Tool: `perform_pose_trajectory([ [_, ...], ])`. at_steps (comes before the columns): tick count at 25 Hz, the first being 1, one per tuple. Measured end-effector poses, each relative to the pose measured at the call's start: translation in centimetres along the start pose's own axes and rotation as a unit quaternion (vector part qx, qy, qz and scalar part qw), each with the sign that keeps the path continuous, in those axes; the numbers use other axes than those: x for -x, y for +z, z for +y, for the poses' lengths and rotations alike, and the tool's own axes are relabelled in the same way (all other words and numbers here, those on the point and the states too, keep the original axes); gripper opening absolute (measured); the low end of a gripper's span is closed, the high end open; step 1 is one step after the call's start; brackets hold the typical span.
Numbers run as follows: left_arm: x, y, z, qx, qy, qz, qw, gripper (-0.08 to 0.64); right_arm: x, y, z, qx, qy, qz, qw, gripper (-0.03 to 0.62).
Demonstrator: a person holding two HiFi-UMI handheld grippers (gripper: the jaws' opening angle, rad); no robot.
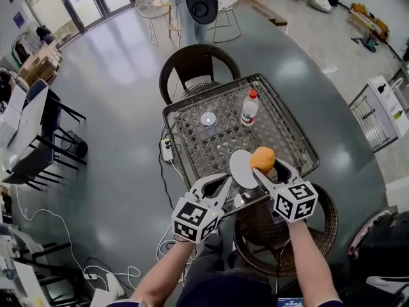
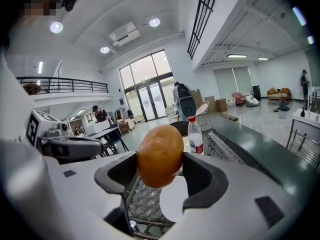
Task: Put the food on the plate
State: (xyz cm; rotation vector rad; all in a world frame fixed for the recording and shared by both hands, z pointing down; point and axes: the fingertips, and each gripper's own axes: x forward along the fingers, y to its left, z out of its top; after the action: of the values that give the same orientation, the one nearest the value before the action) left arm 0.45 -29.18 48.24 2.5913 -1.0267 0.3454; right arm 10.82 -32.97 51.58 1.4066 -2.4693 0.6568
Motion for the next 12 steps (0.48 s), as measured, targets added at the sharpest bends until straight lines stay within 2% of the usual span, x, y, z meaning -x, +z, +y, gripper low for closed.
perform_pose_trajectory([
  [6,-0.8,-1.7,1.6,0.007,0.005,0.02,0.9998,0.008,-4.4,-5.9,-2.4,-0.017,-0.015,0.077,0.997,0.287],
  [12,-1.1,-3.3,2.2,0.016,0.004,0.038,0.9991,0.008,-7.5,-11.2,-3.8,-0.025,-0.024,0.155,0.987,0.287],
])
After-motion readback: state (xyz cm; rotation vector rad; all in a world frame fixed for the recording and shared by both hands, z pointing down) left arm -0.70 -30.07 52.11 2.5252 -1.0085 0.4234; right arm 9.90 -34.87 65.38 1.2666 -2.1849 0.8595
